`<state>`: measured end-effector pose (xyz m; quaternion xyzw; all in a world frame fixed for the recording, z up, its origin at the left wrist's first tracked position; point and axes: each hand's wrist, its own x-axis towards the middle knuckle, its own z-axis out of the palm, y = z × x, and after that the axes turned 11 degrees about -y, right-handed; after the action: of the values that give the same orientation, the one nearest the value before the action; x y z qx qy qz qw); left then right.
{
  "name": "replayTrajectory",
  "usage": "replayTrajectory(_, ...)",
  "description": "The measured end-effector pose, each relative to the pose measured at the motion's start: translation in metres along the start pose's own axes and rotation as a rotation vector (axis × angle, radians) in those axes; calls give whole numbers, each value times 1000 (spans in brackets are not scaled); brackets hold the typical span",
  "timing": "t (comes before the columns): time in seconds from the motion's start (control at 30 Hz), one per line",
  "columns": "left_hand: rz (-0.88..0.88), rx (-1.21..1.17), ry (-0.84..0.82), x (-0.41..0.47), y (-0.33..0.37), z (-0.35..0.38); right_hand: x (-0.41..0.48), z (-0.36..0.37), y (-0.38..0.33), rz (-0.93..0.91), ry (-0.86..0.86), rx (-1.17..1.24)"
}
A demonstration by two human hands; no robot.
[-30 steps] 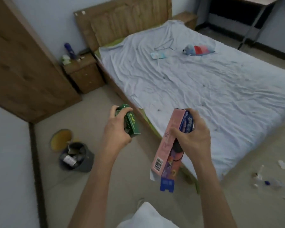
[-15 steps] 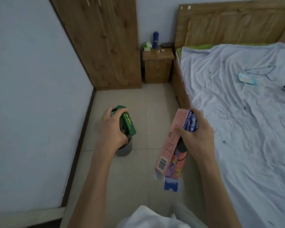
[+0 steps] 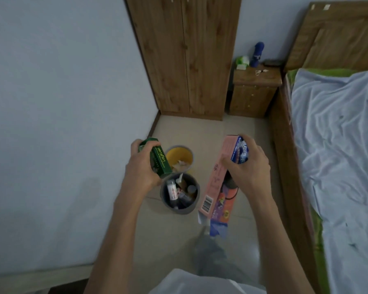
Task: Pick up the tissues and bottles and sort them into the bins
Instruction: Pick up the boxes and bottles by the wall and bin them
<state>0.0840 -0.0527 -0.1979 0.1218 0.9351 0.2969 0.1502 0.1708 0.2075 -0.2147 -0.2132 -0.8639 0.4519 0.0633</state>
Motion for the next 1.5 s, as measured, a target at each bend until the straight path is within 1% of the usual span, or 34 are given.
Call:
replayTrajectory(0.23,116,50,43,136,21,-35,136,27,-28,8,57,6)
replayTrajectory(0.33,141,50,45,176,21,-35,165,43,-27,16,69,-23)
replayTrajectory(0.43,185,71,29,207,14,-32,184,56,-24,64,82,-17)
replayTrajectory(0.53,225,111,-29,239,2,-30,196,68,-21,114,138,4)
replayTrajectory(0.7,374,193,-185,301,-23,-16,207,101,-19,189,290,4)
replayTrajectory(0.83,523,237,-348,344,-54,10,209,147,-8,328,355,-77)
replayTrajectory(1.0,673,316,-504,382,-117,67,204,229,34,460,408,-112)
replayTrajectory(1.1,715,366,-523,399,-157,114,207,285,74,509,436,-139)
replayTrajectory(1.27,710,467,-540,413,-233,215,211,379,161,523,436,-161)
replayTrajectory(1.37,680,533,-609,414,-290,282,216,430,221,554,401,-191)
replayTrajectory(1.5,673,642,-710,411,-355,353,219,486,296,581,276,-196)
